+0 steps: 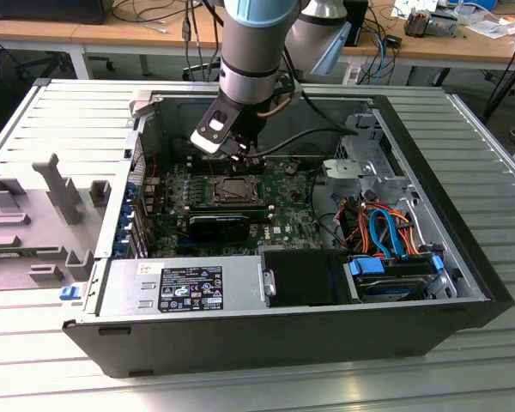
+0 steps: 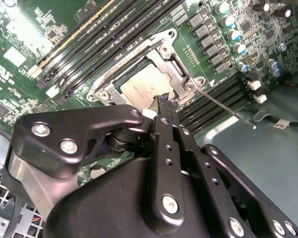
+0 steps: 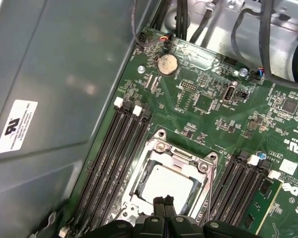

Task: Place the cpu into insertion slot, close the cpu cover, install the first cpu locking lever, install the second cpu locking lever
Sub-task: 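Install the first cpu locking lever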

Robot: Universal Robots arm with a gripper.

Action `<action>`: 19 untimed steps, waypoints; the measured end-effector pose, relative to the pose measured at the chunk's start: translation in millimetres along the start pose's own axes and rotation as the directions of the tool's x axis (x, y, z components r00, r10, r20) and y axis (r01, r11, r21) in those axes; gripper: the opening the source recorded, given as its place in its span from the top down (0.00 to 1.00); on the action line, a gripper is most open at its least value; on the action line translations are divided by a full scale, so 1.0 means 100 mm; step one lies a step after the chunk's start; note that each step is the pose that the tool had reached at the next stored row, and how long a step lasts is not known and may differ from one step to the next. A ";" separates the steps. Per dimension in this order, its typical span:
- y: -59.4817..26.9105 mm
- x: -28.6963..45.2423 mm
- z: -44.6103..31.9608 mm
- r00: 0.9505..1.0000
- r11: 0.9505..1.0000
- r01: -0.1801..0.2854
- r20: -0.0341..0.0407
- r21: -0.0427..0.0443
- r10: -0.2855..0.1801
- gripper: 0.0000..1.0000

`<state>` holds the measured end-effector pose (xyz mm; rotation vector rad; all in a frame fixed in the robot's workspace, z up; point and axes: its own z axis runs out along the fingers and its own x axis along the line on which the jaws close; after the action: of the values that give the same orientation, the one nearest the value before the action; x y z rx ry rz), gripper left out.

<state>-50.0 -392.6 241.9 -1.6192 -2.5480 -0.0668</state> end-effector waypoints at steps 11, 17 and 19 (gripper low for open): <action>0.000 0.000 0.000 0.994 0.994 0.109 0.002 0.014 -0.109 0.89; 0.000 0.000 0.000 0.984 0.984 0.177 0.003 0.023 -0.177 0.89; 0.000 0.000 0.000 0.982 0.981 0.190 0.003 0.025 -0.191 0.89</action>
<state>-50.0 -392.6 241.9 -1.3642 -2.6894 -0.0488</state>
